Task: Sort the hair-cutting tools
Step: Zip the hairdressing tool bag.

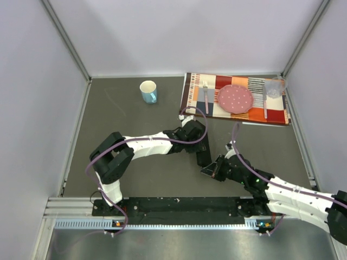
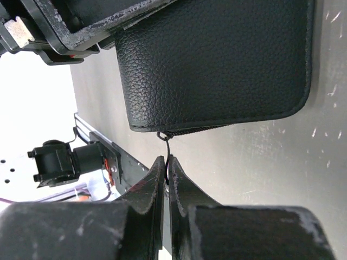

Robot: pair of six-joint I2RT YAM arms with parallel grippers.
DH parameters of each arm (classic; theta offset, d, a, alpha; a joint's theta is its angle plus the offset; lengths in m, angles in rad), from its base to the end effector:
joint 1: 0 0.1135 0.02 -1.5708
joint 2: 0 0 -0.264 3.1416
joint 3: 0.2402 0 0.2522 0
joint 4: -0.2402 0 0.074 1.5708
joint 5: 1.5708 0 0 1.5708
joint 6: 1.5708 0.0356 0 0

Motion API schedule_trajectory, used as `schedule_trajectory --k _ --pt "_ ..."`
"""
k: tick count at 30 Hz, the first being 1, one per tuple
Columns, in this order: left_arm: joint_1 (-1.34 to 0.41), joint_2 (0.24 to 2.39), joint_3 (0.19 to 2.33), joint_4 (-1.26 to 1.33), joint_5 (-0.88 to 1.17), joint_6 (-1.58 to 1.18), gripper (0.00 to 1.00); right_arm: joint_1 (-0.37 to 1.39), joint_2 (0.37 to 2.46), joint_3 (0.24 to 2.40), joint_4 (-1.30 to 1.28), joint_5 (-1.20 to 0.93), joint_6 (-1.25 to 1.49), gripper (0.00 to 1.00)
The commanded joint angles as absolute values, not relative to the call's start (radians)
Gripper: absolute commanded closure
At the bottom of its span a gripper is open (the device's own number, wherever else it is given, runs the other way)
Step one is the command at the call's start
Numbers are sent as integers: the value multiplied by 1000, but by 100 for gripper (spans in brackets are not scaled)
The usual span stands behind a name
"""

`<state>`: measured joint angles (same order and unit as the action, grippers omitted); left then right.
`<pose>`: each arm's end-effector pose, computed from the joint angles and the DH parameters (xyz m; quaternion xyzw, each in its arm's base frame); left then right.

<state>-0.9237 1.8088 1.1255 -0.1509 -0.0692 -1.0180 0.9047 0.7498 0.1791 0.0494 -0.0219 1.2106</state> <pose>0.2333 -0.3046 0.1808 -0.0564 0.9308 -0.2788 0.2298 0.0985 0.1266 0.1570 0.1264 0.8561 0.4411 0.2377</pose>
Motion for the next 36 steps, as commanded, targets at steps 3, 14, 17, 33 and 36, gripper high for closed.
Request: schedule_trajectory --k 3,14,17,33,36 --pt "-905 1870 1132 -204 -189 -962 81 916 773 126 6 -141 1219 100" --pt "-905 1870 1134 -206 -178 -954 81 916 825 89 -69 -32 1229 100" --pt "-905 1868 1132 -207 -170 -954 82 916 862 78 -77 -3 1236 100" --pt "-899 1773 1115 -218 -114 -905 100 903 858 133 -135 147 1039 100" --pt "-881 1741 1146 -251 -52 -875 100 902 854 193 -155 134 910 100"
